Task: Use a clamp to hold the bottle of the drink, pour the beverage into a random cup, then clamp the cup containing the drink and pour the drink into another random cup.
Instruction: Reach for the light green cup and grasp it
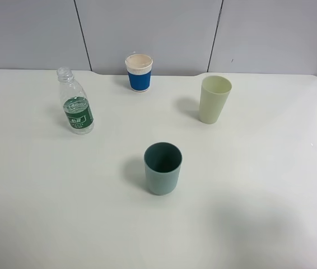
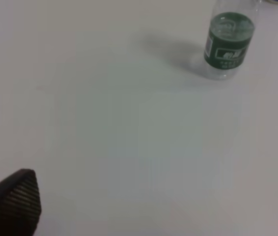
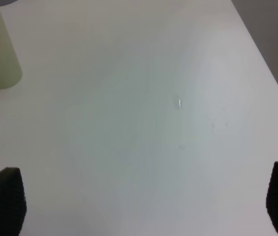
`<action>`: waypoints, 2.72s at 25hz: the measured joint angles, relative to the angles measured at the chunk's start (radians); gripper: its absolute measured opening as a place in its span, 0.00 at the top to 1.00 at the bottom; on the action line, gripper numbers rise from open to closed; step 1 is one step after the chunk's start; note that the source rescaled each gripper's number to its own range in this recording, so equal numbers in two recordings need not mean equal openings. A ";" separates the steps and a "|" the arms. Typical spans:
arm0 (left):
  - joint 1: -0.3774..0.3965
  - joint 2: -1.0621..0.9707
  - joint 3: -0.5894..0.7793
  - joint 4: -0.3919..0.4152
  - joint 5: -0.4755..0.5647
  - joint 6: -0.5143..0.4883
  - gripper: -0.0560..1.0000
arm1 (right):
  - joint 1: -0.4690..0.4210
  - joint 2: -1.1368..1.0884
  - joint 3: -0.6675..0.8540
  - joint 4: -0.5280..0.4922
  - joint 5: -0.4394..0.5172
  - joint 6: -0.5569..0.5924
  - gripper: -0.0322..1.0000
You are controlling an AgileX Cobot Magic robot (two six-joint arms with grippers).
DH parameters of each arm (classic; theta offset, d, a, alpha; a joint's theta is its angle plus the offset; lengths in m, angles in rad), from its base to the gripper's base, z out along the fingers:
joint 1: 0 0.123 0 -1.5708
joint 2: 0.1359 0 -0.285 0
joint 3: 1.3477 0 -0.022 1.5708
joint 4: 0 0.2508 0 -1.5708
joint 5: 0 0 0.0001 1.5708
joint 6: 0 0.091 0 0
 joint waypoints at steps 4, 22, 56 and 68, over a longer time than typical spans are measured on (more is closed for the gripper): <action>0.000 0.000 0.000 0.000 0.000 -0.002 0.00 | 0.000 0.000 0.000 0.000 0.000 0.000 0.02; 0.000 0.000 0.000 0.000 0.000 -0.002 0.00 | 0.000 0.000 0.000 0.000 0.000 0.000 0.02; 0.000 0.000 0.000 0.000 0.000 -0.002 0.00 | 0.000 0.000 0.000 0.000 0.000 0.000 0.02; 0.000 0.000 0.000 0.000 0.000 -0.002 0.00 | 0.000 0.000 0.000 0.000 0.000 -0.001 0.02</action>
